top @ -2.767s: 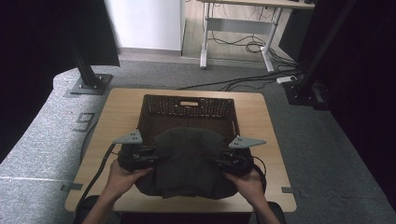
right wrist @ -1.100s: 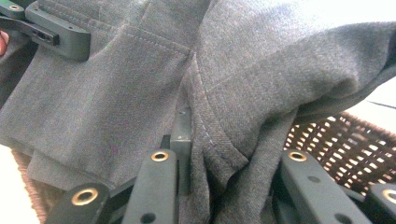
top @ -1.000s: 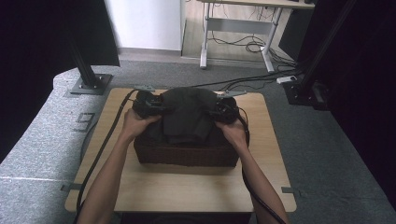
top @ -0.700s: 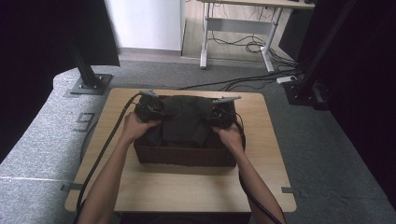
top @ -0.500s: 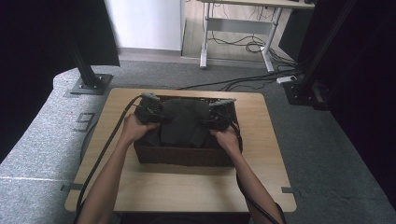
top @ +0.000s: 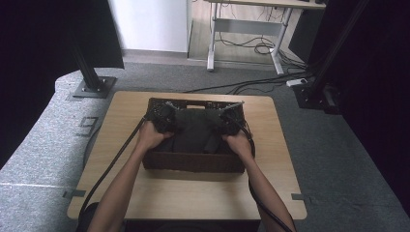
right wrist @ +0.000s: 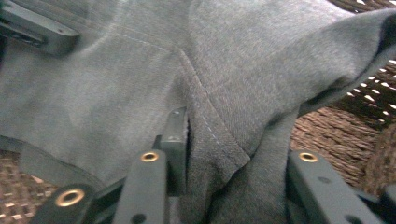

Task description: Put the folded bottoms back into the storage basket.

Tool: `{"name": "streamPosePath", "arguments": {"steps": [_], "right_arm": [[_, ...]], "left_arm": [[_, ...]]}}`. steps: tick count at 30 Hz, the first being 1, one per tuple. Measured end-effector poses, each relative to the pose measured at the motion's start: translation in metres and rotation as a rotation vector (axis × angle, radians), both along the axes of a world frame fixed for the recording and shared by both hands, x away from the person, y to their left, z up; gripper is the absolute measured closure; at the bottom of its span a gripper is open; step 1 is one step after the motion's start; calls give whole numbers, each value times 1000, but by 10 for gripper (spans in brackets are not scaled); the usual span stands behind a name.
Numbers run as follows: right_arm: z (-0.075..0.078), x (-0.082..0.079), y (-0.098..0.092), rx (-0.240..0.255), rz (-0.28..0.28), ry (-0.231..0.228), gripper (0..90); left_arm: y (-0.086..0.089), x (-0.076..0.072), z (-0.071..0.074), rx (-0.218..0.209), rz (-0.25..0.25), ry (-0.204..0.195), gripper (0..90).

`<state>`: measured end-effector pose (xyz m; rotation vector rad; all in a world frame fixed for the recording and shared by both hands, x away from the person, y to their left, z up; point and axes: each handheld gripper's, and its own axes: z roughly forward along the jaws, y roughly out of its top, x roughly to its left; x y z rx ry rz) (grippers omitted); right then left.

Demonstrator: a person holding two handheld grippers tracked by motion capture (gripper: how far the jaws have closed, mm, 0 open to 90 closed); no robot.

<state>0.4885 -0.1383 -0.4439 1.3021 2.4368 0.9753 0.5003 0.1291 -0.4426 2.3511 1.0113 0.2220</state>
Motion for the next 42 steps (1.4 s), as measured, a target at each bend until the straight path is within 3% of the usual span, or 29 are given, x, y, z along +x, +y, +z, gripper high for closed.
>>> {"name": "streamPosePath", "arguments": {"steps": [4,6,12,19,22,26,31,38,42], "right_arm": [[-2,5,-1,-58,-42,-14,438],[0,5,-3,-73,-62,-63,352],[8,2,-8,-60,-62,-120,215],[10,-6,-8,-20,-15,-136,140],[13,-10,-8,-7,27,-132,129],[19,-19,-10,2,42,-155,84],[25,-31,-15,-8,47,-185,4],[32,-47,-26,-12,50,-223,0],[36,-57,-33,-1,49,-236,0]], "left_arm": [[0,0,1,113,55,-49,472],[3,0,4,142,90,-70,392],[12,-2,16,93,105,-96,265],[14,-11,20,58,74,-109,146],[17,-16,26,41,62,-121,140],[24,-24,33,-19,52,-122,95],[31,-37,40,-23,43,-147,39],[41,-57,44,-35,29,-194,0],[50,-70,46,-75,26,-217,0]]}}
